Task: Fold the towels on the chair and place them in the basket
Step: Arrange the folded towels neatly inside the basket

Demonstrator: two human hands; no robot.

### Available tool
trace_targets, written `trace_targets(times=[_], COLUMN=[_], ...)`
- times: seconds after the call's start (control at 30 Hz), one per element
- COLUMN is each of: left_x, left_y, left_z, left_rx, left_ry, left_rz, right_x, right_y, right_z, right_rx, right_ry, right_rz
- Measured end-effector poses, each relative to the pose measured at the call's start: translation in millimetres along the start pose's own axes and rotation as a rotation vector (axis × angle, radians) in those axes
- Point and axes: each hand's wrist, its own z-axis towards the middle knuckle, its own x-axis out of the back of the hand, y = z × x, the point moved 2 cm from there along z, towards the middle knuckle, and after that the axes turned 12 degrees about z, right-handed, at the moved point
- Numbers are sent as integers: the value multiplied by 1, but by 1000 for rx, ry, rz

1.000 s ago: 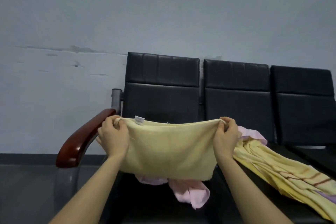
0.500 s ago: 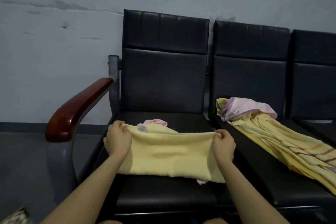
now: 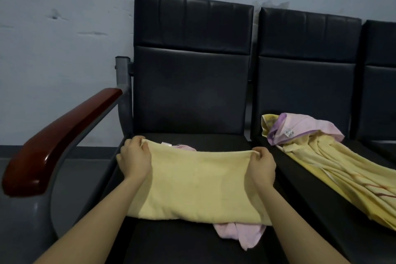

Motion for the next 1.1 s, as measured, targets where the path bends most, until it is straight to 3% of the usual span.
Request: trace_targets(times=[0.13, 0.27, 0.43, 0.57, 0.83, 0.97, 1.1], left_x=[-14, -15, -21, -29, -17, 4, 19], left_y=[-5, 9, 22, 5, 0, -6, -30], left_z=[-6, -31, -63, -78, -113, -100, -85], left_rx=[-118, -413, -675, -577, -563, -406, -175], left_ry=[-90, -95, -390, -624, -687, -548, -416], left_rz=[239, 221, 386, 496, 369, 289, 362], right_x=[-12, -21, -33, -27, 8, 3, -14], right_y=[14, 10, 1, 17, 21, 2, -16], right_z=[-3, -28, -70, -86, -88, -92, -107], right_rx=[26, 177, 310, 410, 445, 444, 578], right_ry=[-154, -290, -586, -872, -906, -770, -778], right_rz=[-280, -331, -244, -607, -637, -482, -326])
